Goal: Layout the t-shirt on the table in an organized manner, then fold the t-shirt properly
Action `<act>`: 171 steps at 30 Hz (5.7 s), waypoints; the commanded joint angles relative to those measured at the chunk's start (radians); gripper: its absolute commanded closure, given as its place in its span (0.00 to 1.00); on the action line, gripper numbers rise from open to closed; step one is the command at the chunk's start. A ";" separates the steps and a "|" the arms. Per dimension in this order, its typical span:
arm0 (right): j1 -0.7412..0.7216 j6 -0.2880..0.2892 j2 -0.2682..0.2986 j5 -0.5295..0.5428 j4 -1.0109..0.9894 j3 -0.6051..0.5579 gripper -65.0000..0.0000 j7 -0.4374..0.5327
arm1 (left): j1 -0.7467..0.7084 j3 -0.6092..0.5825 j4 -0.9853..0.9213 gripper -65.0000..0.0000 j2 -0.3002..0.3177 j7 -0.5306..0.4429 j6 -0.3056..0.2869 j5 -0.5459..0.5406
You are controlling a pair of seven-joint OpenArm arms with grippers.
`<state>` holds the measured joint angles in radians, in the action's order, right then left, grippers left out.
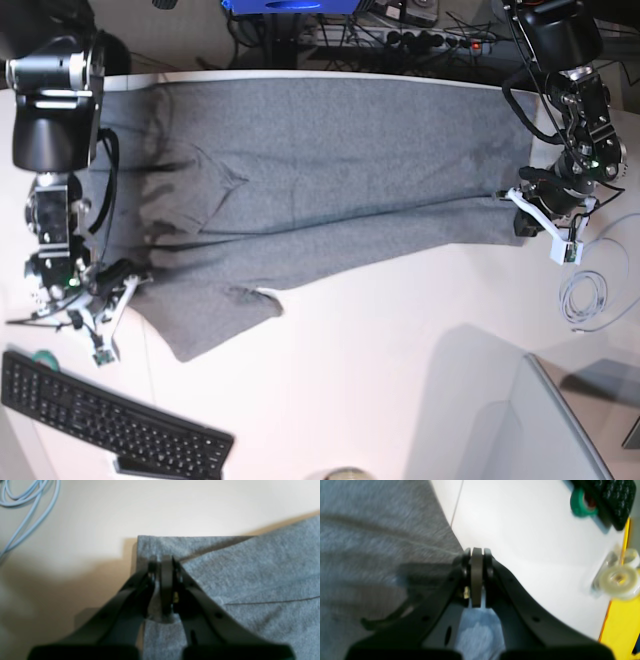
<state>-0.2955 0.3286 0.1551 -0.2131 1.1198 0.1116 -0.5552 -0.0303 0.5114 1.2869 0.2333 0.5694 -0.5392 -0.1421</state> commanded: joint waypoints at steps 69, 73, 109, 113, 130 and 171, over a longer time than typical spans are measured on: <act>-0.196 0.040 -0.059 0.001 -0.465 0.274 1.00 0.136 | 0.008 0.003 0.024 1.00 0.016 -0.019 0.001 -0.015; -0.179 0.073 -0.061 -0.001 -0.379 0.273 1.00 0.105 | 0.016 0.003 0.026 1.00 0.016 -0.018 0.001 -0.014; -0.276 0.116 -0.027 -0.006 -0.258 0.075 1.00 0.106 | 0.099 -0.087 0.115 1.00 0.039 0.004 0.003 -0.011; -0.268 0.116 -0.032 -0.006 -0.258 0.075 1.00 0.110 | 0.105 -0.084 0.118 1.00 0.039 0.057 0.001 -0.011; -0.245 0.117 -0.047 0.001 -0.349 0.086 0.32 0.137 | 0.092 -0.089 0.119 1.00 0.031 0.061 0.001 -0.011; -0.130 0.315 -0.058 0.054 -0.301 0.336 0.36 0.136 | 0.069 -0.087 0.116 1.00 0.036 0.056 0.001 -0.011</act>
<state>-0.3923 0.6373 0.0875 -0.1680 0.8024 0.4473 -0.4450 0.0269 0.4191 1.3872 0.2527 0.6445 -0.5392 -0.1421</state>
